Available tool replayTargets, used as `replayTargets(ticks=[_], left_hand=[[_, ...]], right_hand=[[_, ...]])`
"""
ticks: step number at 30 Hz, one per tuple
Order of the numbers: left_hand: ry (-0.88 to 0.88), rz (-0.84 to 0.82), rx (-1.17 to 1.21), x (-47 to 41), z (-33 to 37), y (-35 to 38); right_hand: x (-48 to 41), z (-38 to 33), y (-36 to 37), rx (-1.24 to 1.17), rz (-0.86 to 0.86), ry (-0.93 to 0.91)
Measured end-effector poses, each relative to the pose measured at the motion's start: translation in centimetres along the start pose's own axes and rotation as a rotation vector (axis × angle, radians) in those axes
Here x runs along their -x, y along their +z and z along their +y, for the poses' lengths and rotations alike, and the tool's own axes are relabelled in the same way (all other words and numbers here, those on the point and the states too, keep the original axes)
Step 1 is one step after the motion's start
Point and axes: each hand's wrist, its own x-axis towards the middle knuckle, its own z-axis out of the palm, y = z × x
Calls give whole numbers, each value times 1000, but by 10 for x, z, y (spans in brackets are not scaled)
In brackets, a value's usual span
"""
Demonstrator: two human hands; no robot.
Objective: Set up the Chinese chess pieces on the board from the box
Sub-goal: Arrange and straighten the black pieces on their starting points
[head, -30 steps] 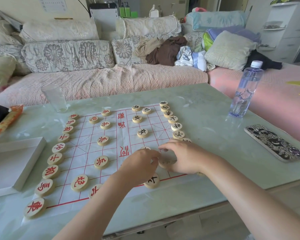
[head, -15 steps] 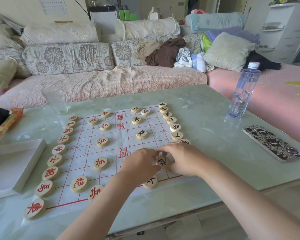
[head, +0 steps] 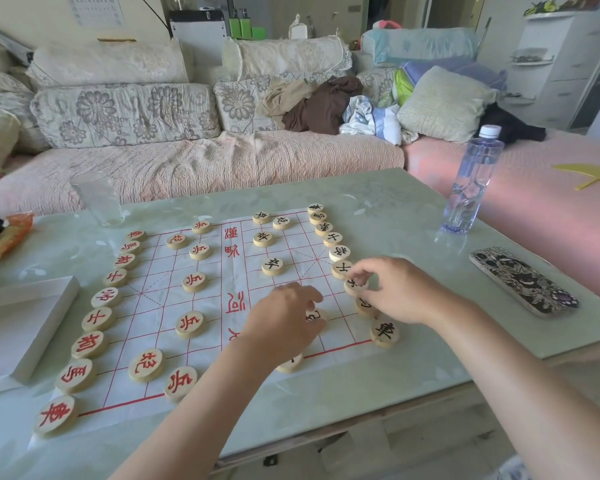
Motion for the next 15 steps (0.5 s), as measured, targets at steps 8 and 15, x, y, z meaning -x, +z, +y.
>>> replayTargets(ticks=[8,15], left_hand=[[141,-22,26,5,42,30],[117,-24,-39,5,53,46]], right_hand=[[43,18,-6,39,-125,129],[56,25,2,56,-137,140]])
